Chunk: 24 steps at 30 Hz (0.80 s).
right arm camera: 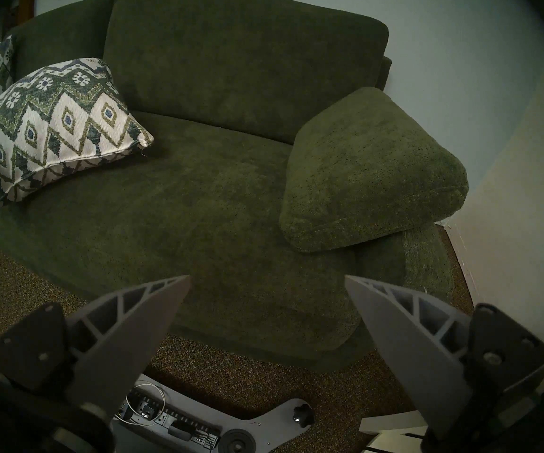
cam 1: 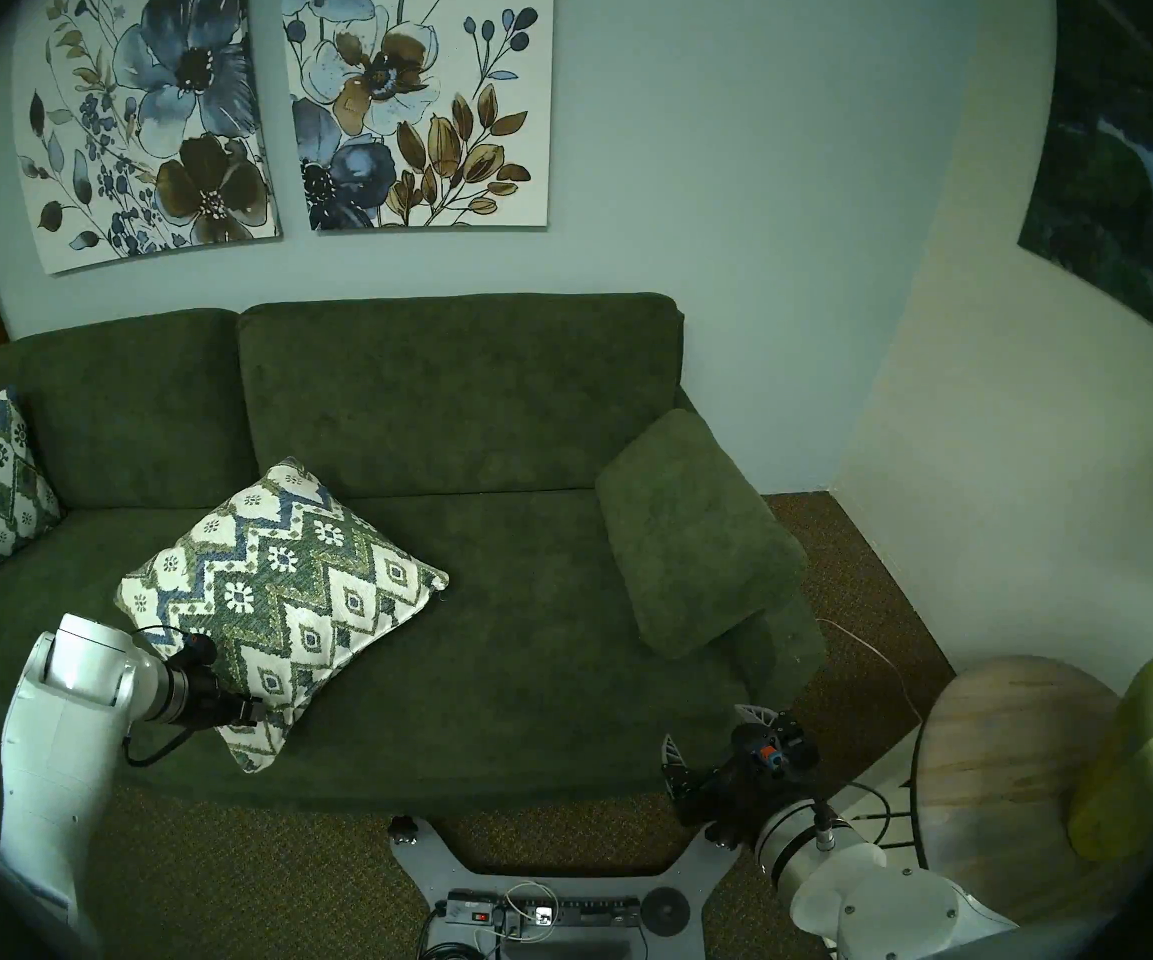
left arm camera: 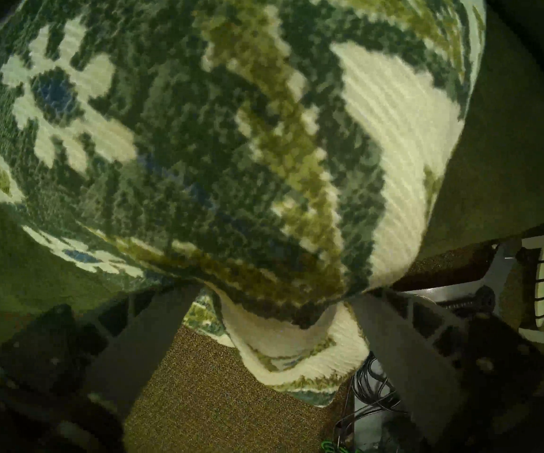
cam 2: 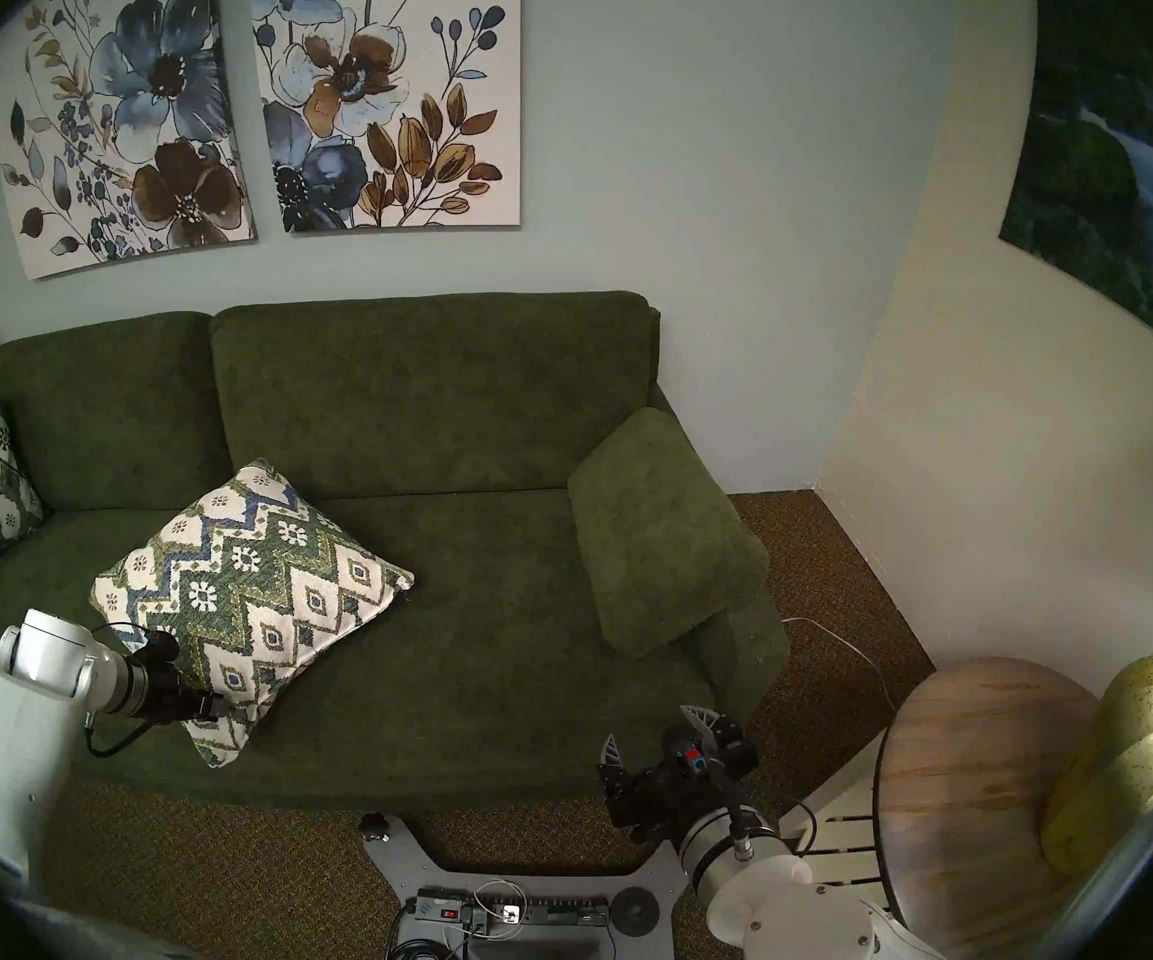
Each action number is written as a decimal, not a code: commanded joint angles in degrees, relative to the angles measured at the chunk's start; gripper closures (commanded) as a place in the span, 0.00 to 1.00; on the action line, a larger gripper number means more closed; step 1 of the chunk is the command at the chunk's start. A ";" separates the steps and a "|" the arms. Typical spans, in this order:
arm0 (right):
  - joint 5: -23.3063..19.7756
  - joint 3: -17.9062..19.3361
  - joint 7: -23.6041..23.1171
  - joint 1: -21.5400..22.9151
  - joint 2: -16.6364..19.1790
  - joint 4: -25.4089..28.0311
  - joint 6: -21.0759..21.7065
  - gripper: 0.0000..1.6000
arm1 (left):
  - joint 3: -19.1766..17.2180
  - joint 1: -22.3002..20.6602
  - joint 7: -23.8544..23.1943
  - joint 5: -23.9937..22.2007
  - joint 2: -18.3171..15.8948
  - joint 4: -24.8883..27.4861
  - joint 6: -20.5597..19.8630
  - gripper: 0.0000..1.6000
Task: Fix throw pillow on sofa
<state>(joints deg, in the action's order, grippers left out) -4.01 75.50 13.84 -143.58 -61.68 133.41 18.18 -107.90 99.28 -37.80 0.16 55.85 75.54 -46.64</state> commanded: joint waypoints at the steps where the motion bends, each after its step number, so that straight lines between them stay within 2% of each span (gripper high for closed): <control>1: 0.05 0.01 -0.01 0.03 0.04 0.68 -0.05 0.00 | -2.09 -1.17 5.11 -0.43 4.81 -0.01 6.81 1.00; 5: 0.05 0.01 -0.01 0.03 0.04 0.68 -0.05 0.00 | -3.09 -0.25 6.50 -0.87 5.96 1.14 8.91 1.00; 9: 0.05 0.01 -0.01 0.04 0.04 0.67 -0.06 0.00 | -5.18 1.48 5.65 -2.48 6.34 4.94 10.25 1.00; 10: 0.05 0.01 -0.01 0.05 0.03 0.65 -0.06 0.00 | -6.03 1.99 5.24 -3.14 6.53 7.08 9.50 1.00; 17: 0.04 -0.01 -0.01 0.12 -0.01 0.52 -0.10 0.00 | -8.59 -3.10 1.77 -7.16 5.61 12.14 6.74 1.00; 20: 0.04 -0.02 -0.01 0.14 -0.02 0.46 -0.11 0.00 | -8.55 -4.69 0.49 -8.94 4.32 13.29 7.29 1.00; 21: 0.03 -0.02 -0.02 0.14 -0.02 0.45 -0.11 0.00 | -8.92 -6.14 0.37 -8.81 5.11 15.06 6.20 1.00; 22: 0.03 -0.02 -0.02 0.15 -0.03 0.44 -0.11 0.00 | -8.40 -5.09 -0.22 -10.18 3.43 14.20 7.42 1.00; 24: 0.03 -0.02 -0.02 0.16 -0.03 0.42 -0.12 0.00 | -8.83 -7.85 -0.48 -10.13 5.05 18.26 5.21 1.00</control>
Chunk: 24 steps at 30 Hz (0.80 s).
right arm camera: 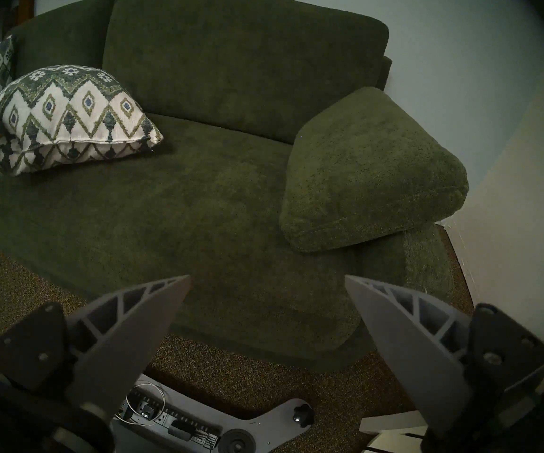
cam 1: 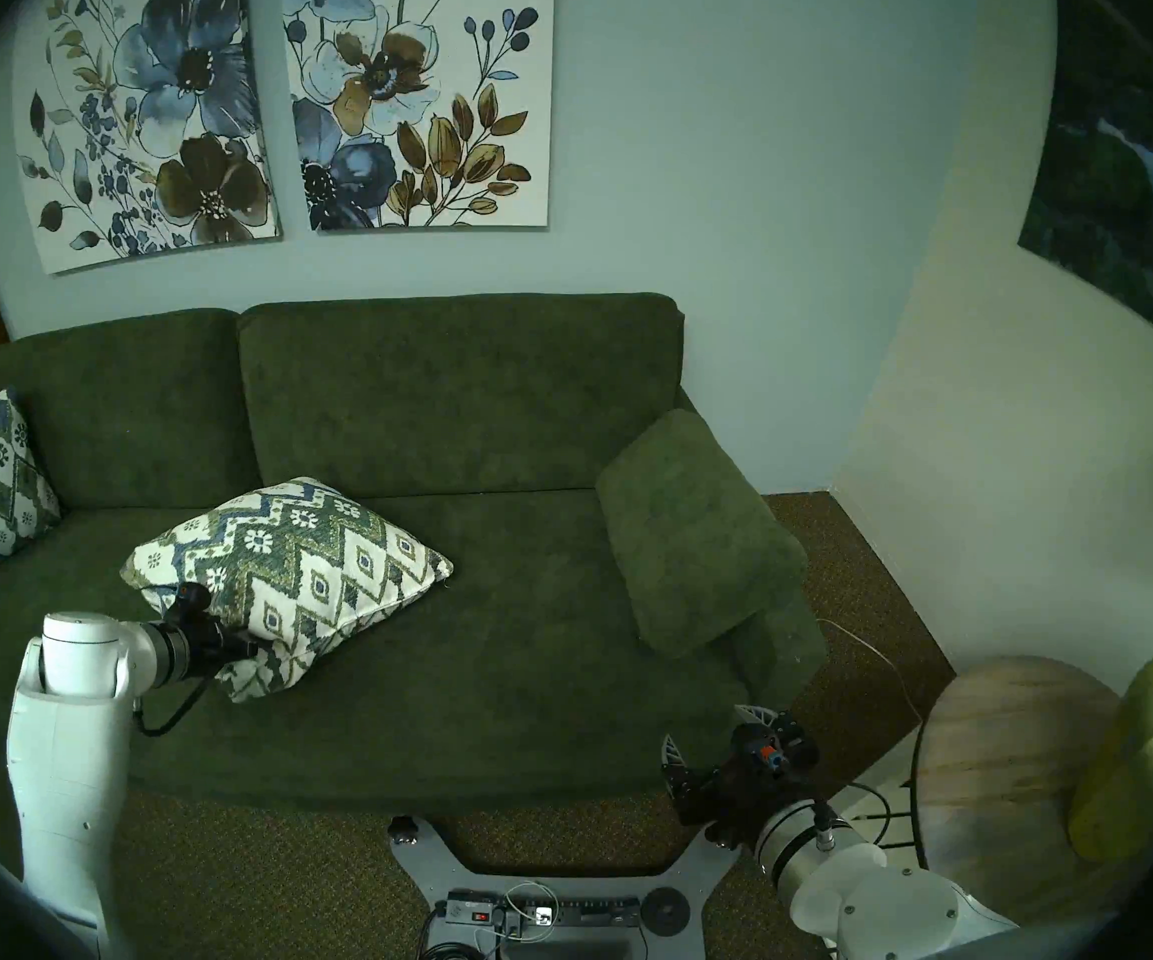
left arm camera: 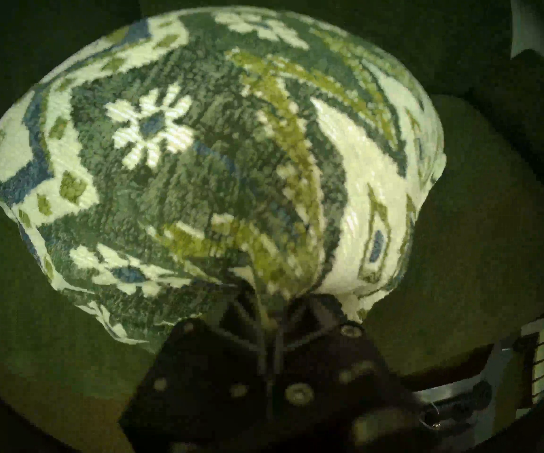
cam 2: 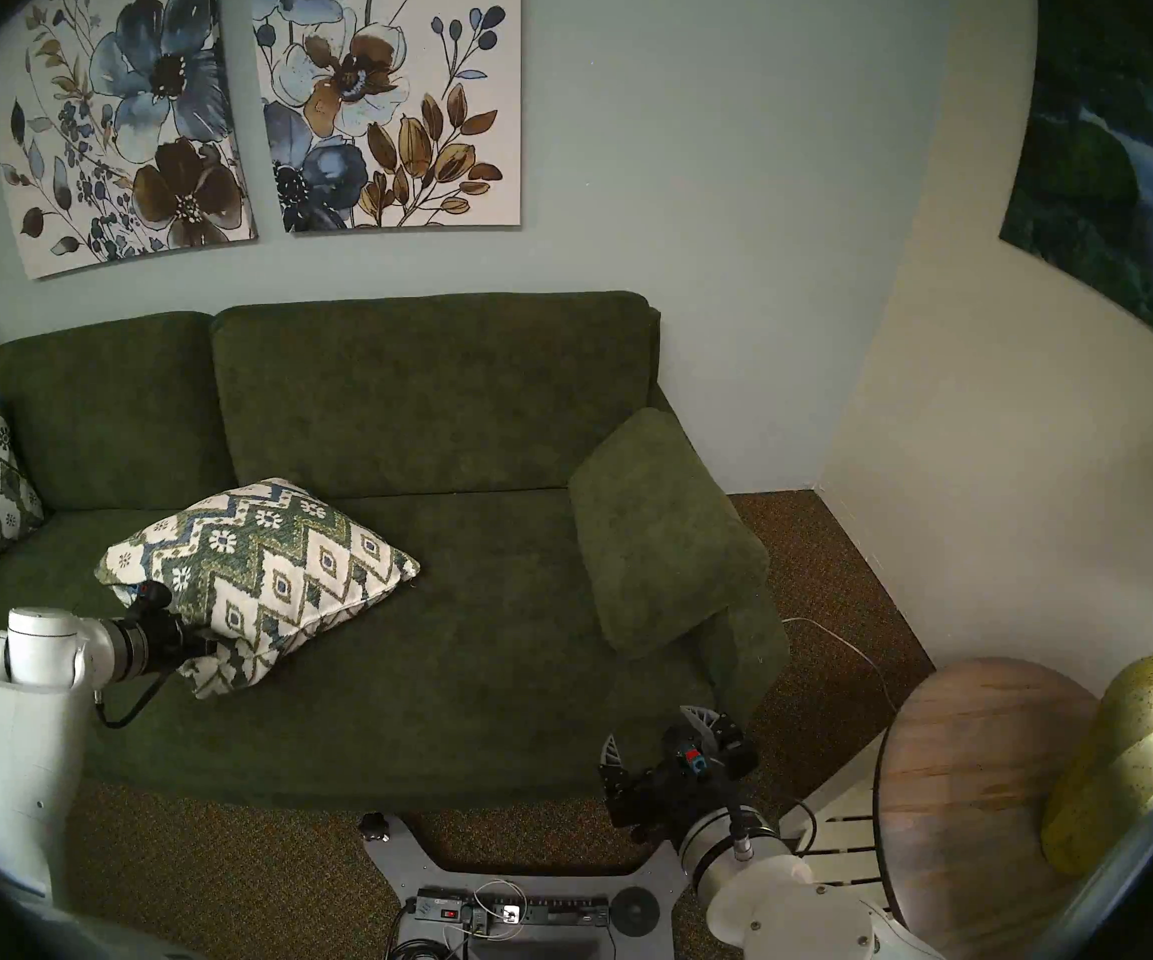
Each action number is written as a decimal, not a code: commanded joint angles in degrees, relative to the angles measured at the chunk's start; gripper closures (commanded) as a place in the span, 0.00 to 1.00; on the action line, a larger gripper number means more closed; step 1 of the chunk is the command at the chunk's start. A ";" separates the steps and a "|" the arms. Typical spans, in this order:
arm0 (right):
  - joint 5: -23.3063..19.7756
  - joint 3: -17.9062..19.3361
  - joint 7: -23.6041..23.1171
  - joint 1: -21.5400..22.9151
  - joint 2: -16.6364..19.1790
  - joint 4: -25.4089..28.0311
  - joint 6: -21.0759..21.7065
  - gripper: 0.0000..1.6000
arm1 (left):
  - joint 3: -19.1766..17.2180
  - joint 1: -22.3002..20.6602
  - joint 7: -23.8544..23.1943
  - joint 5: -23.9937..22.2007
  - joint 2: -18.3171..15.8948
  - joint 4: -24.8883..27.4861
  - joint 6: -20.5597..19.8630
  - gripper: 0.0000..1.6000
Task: Fix throw pillow on sofa
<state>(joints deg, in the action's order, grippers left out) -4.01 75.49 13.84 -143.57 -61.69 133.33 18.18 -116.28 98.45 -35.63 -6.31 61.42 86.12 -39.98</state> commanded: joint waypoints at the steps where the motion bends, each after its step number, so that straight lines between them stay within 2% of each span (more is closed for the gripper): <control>1: 0.03 -0.02 -0.02 0.15 -0.02 0.50 -0.11 0.00 | 0.41 -4.65 -3.70 -6.07 -3.59 4.88 0.62 1.00; 2: 0.03 -0.02 -0.02 0.15 -0.02 0.49 -0.12 0.00 | 0.13 -7.72 -3.38 -4.97 -1.29 8.17 -1.52 1.00; 3: 0.03 -0.02 -0.02 0.16 -0.02 0.49 -0.12 0.00 | 0.51 -7.20 -3.85 -5.93 -2.19 7.86 -1.14 1.00; 6: 0.04 -0.02 -0.02 0.17 -0.02 0.47 -0.12 0.00 | 1.33 -8.68 -4.70 -7.34 -2.12 9.89 -2.39 1.00; 13: 0.04 -0.03 -0.02 0.17 -0.02 0.49 -0.13 0.00 | 4.23 -11.91 -4.53 -9.57 -1.01 14.51 -8.31 1.00; 14: 0.04 -0.03 -0.02 0.17 -0.02 0.50 -0.13 0.00 | 4.67 -13.04 -3.88 -9.36 -0.28 15.92 -10.25 1.00; 19: 0.05 -0.03 -0.02 0.16 -0.02 0.52 -0.13 0.00 | 6.61 -15.20 -1.33 -9.87 0.82 19.02 -15.02 1.00; 24: 0.05 -0.02 -0.02 0.15 -0.02 0.55 -0.13 0.00 | 8.66 -17.39 2.66 -10.24 2.60 19.81 -15.02 1.00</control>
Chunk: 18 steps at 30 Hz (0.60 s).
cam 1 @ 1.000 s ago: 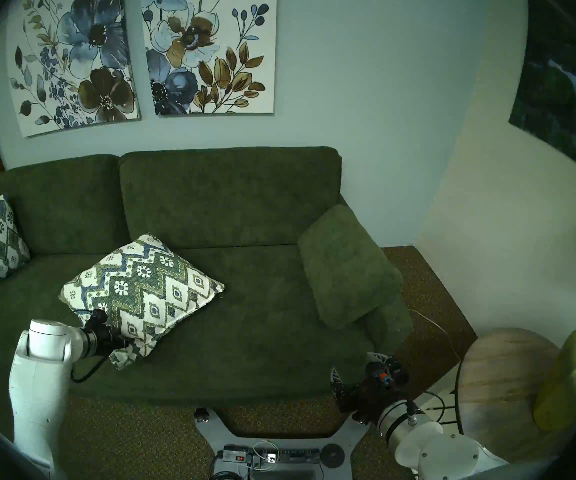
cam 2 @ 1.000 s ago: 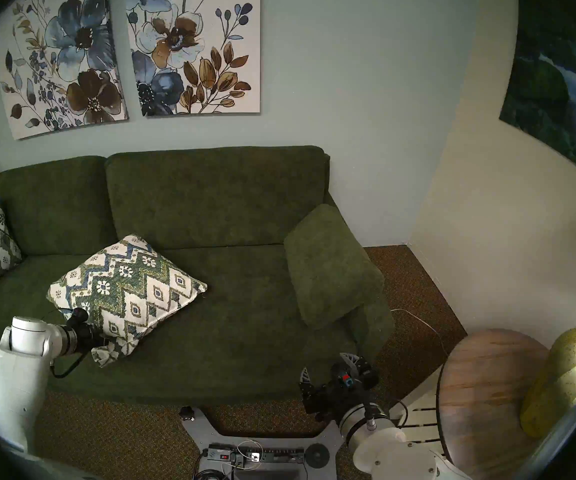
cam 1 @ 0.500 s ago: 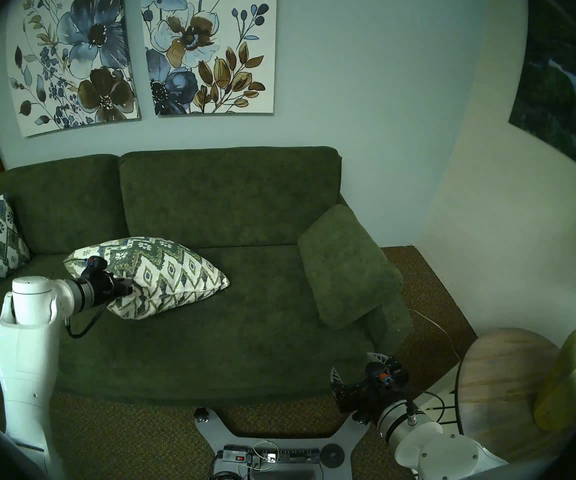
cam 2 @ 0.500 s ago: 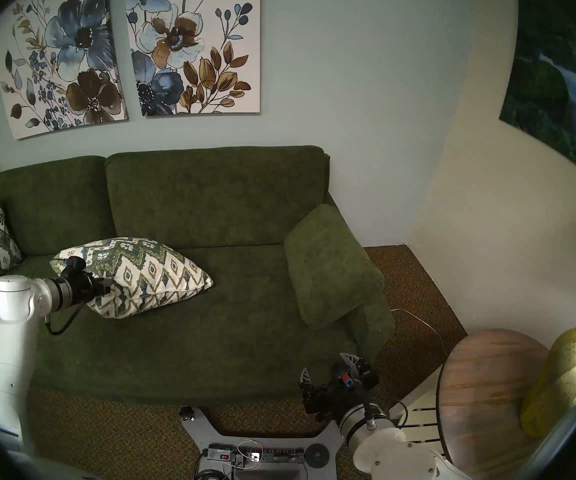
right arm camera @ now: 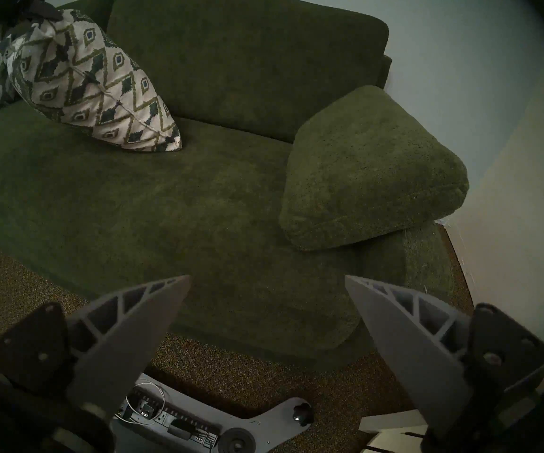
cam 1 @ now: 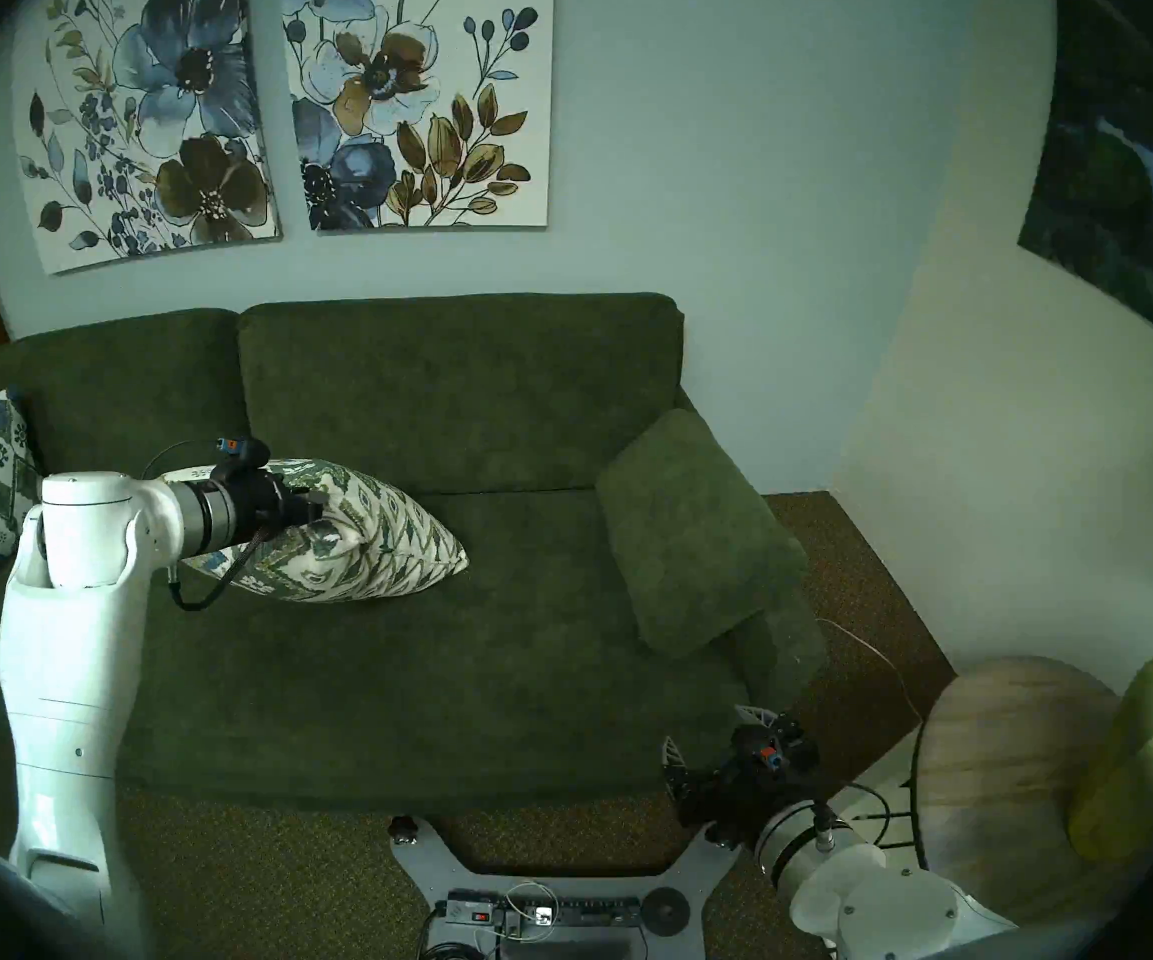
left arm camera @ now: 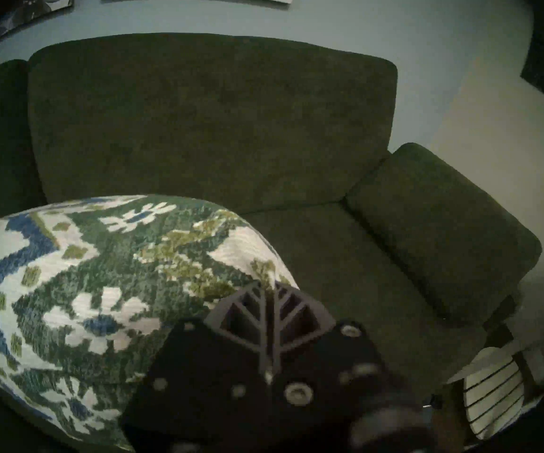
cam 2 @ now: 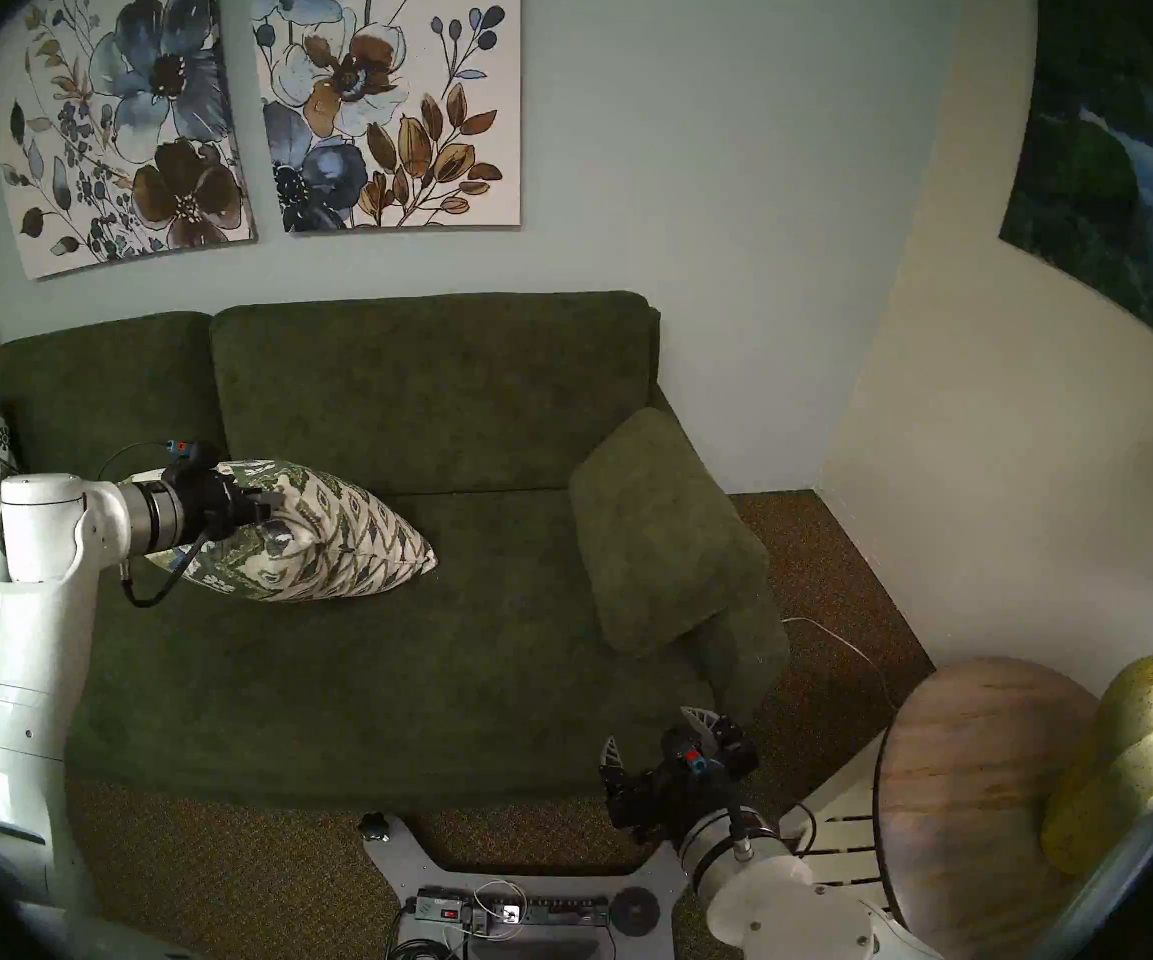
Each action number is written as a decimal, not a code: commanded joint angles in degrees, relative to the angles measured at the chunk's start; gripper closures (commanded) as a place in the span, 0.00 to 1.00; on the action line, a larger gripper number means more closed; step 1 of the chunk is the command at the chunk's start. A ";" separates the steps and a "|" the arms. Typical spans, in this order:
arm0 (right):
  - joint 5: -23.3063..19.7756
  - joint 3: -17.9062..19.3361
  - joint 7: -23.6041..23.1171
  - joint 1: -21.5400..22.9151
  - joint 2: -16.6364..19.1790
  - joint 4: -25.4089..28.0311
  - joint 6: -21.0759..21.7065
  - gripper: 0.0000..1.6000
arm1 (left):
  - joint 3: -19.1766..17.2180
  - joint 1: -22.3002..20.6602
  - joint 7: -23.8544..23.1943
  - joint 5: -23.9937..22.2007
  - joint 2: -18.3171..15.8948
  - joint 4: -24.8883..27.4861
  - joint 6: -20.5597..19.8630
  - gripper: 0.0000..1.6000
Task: Fix throw pillow on sofa
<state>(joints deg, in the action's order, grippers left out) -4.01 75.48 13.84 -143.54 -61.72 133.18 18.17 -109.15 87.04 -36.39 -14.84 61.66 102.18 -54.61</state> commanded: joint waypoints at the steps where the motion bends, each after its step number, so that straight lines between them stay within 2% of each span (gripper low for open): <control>1: 0.05 -0.02 -0.02 0.11 0.01 0.71 -0.12 0.00 | 1.92 -6.42 4.19 -1.67 2.83 3.53 -0.39 1.00; 9: 0.06 0.00 -0.02 0.04 0.05 0.83 -0.09 0.00 | 5.03 -9.88 13.00 -1.36 7.25 -2.04 -0.39 1.00; 14: 0.06 0.02 -0.02 0.00 0.07 0.90 -0.05 0.00 | 5.57 -6.53 16.82 -2.72 6.53 -3.72 -0.39 1.00; 18: 0.06 0.02 -0.02 0.01 0.06 0.89 -0.06 0.00 | 5.50 -3.69 17.29 -3.11 5.54 -4.38 -0.39 1.00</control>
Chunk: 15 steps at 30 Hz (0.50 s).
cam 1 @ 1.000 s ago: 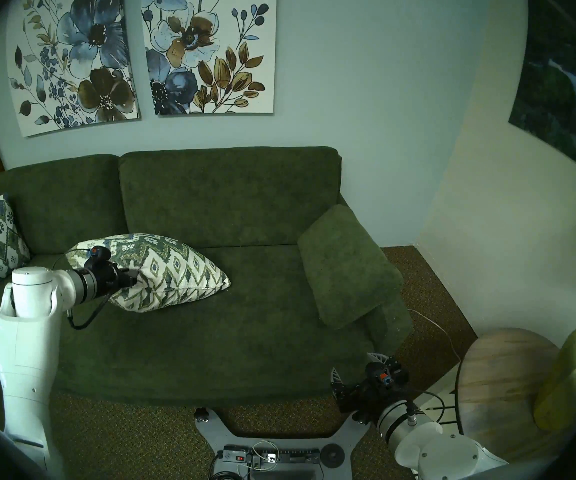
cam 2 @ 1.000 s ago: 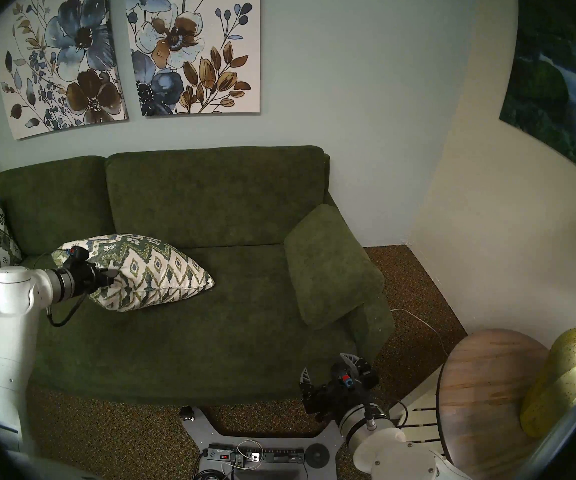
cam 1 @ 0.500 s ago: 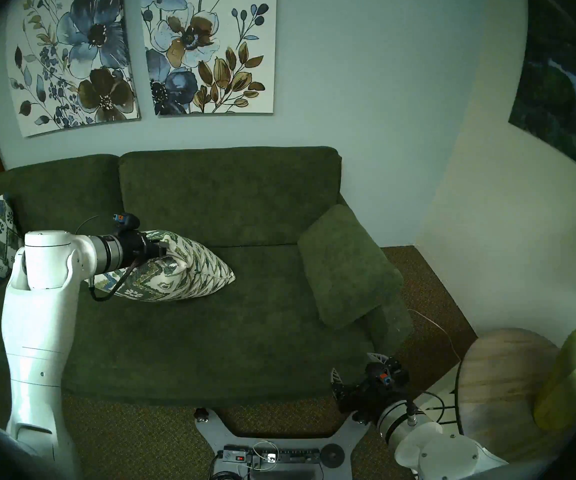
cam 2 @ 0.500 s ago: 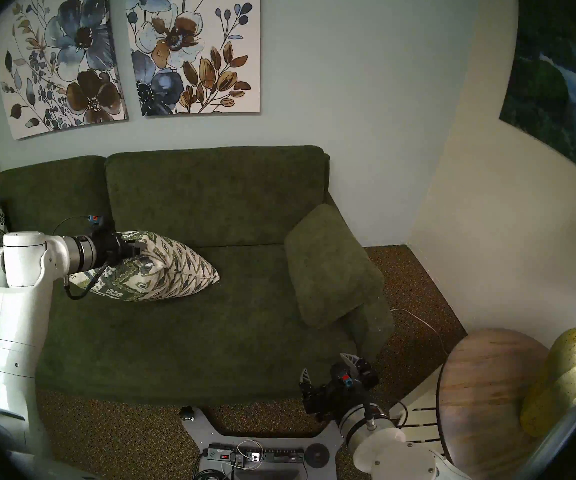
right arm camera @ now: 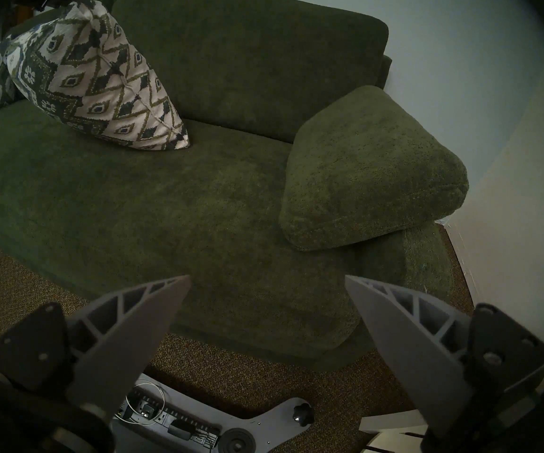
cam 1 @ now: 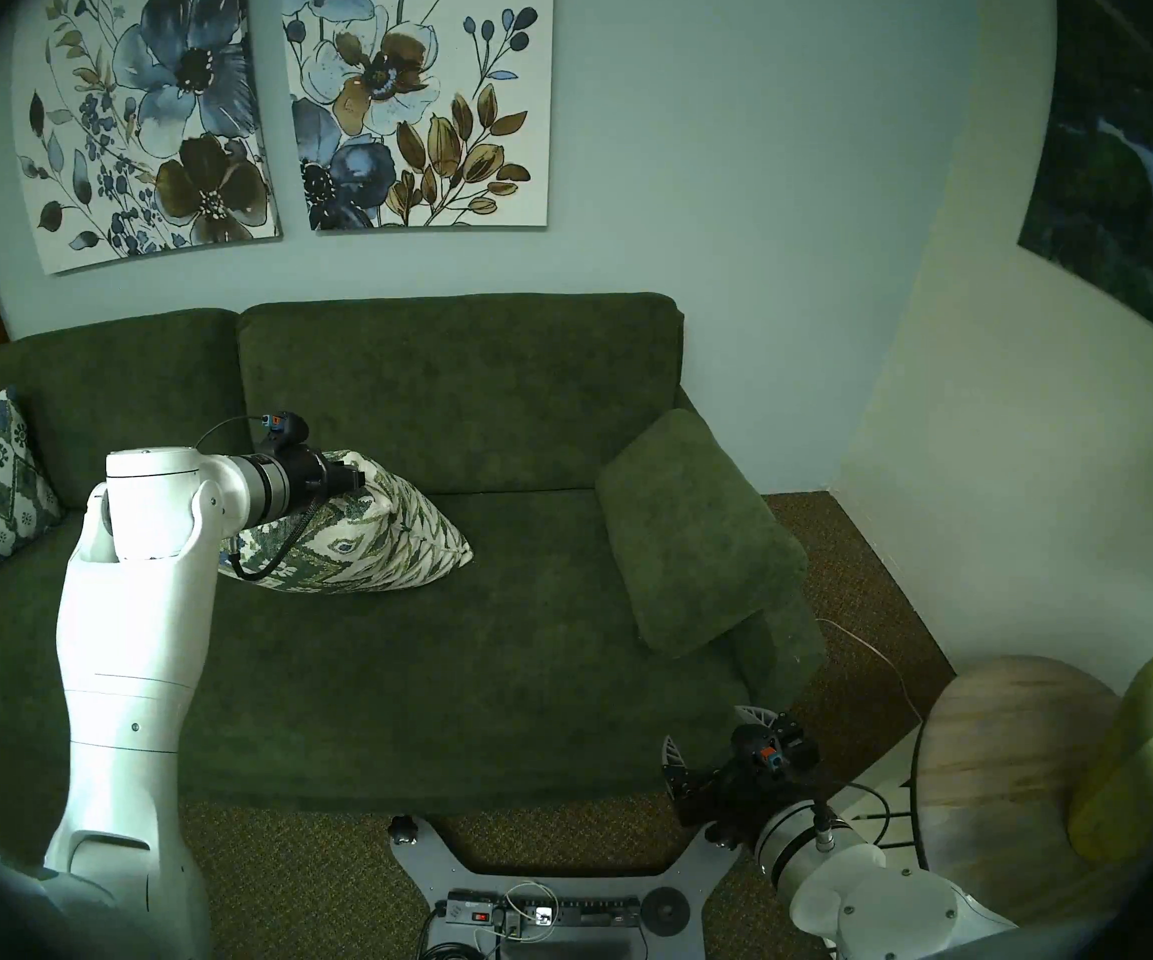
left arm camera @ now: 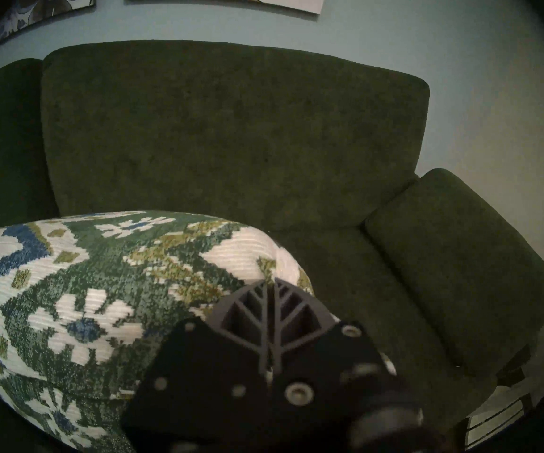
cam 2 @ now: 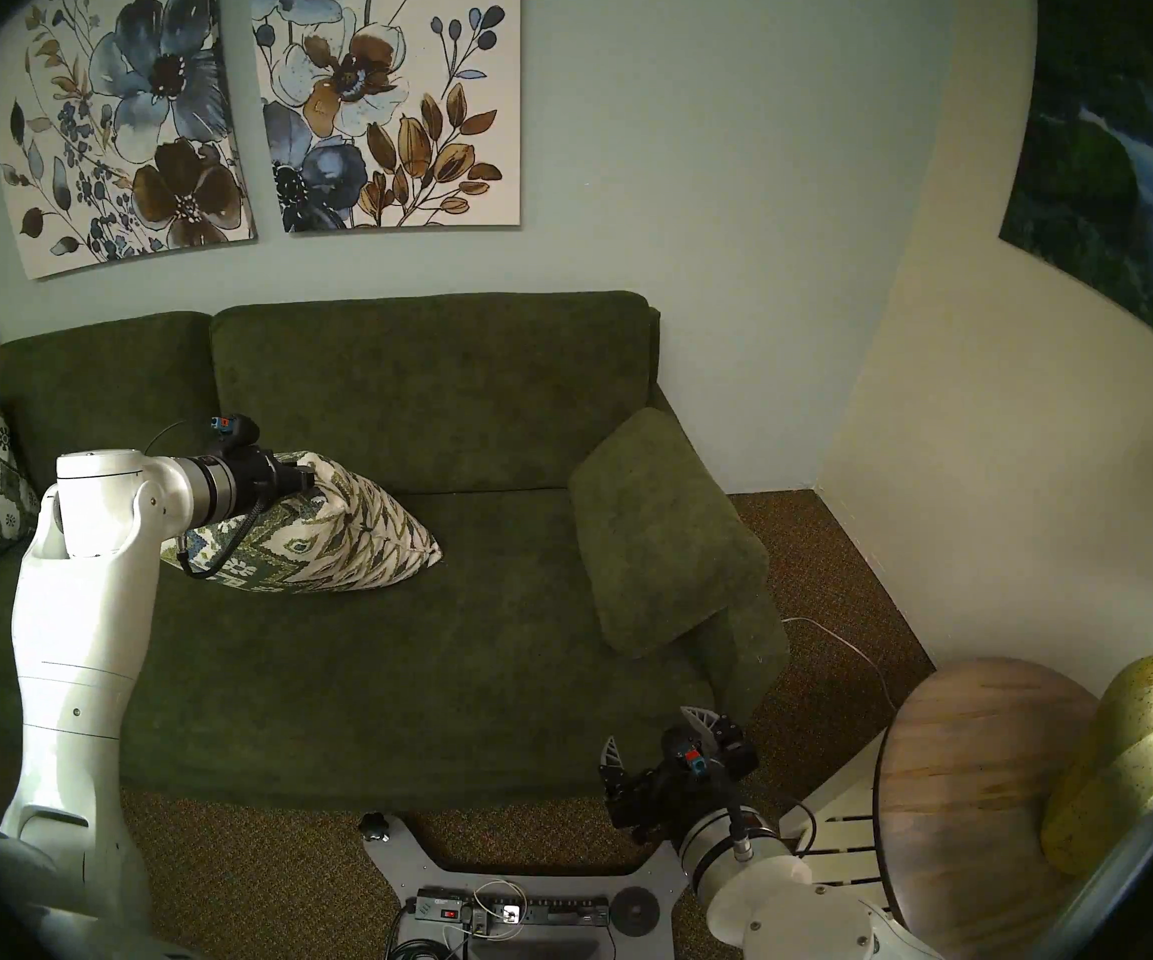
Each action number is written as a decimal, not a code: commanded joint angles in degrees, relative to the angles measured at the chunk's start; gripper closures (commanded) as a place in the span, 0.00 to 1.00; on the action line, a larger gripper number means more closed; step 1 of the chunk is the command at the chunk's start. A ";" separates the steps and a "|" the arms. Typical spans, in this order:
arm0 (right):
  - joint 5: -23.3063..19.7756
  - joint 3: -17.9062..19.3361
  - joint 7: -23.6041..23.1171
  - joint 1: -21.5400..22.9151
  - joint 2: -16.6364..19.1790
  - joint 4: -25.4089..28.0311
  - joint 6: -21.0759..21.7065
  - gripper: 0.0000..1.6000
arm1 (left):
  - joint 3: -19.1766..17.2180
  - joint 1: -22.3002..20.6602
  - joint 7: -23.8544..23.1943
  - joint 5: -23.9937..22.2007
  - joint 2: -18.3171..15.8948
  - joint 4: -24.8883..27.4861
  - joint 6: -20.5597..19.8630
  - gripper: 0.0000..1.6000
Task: Fix throw pillow on sofa
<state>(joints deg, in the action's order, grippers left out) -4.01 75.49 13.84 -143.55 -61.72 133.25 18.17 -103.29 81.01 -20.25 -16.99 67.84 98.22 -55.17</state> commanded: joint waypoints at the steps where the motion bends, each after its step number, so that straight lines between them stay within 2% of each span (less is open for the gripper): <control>1: 0.06 0.02 -0.02 0.01 0.07 0.81 -0.06 0.00 | -0.41 2.95 1.21 -1.14 -0.93 -0.51 0.17 1.00; 6: 0.06 0.02 -0.02 0.01 0.07 0.82 -0.06 0.00 | -0.39 5.60 1.04 -1.62 -2.53 -0.87 0.17 1.00; 15: 0.06 0.03 -0.02 -0.01 0.08 0.85 -0.03 0.00 | -0.08 6.20 1.88 -3.88 -4.70 -1.66 0.17 1.00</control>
<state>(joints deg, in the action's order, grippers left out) -4.01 75.49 13.84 -143.55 -61.72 133.26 18.17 -103.46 86.79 -18.80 -19.57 65.21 96.63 -55.15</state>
